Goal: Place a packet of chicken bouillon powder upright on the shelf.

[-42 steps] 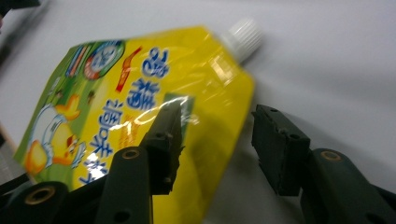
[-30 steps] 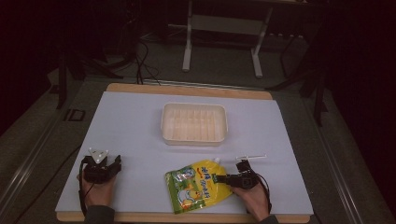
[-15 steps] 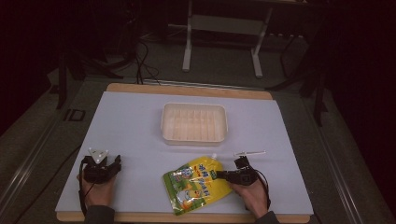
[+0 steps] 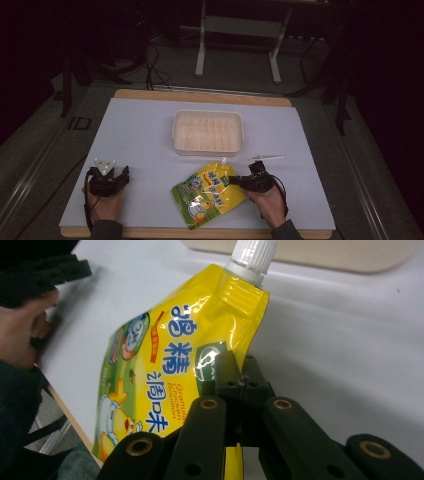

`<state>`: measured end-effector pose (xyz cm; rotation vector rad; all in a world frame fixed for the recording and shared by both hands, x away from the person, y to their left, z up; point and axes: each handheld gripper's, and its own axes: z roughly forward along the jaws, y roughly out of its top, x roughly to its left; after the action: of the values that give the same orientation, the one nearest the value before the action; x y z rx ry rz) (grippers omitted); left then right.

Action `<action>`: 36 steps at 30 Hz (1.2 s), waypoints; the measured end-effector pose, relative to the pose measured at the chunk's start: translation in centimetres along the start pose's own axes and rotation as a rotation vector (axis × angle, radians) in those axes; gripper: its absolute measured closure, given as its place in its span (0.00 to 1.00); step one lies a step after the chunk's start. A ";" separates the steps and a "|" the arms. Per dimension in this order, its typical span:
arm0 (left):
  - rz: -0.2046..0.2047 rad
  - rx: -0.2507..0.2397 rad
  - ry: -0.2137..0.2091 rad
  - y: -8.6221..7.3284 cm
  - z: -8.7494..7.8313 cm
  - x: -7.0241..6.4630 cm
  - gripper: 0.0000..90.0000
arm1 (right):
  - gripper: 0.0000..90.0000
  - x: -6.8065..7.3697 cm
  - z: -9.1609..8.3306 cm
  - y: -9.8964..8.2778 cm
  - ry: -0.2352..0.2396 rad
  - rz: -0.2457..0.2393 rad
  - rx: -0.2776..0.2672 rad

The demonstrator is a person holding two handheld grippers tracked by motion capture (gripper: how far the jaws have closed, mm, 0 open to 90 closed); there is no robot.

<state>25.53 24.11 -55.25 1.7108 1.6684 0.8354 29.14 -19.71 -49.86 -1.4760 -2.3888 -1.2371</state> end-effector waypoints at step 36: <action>-0.010 -0.004 -0.001 0.0 0.0 0.0 0.50 | 1.00 4.2 -1.5 3.4 0.101 -0.108 -0.057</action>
<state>25.52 24.15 -55.24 1.6985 1.6720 0.8324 29.06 -16.93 -44.98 -1.2803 -2.4139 -1.3783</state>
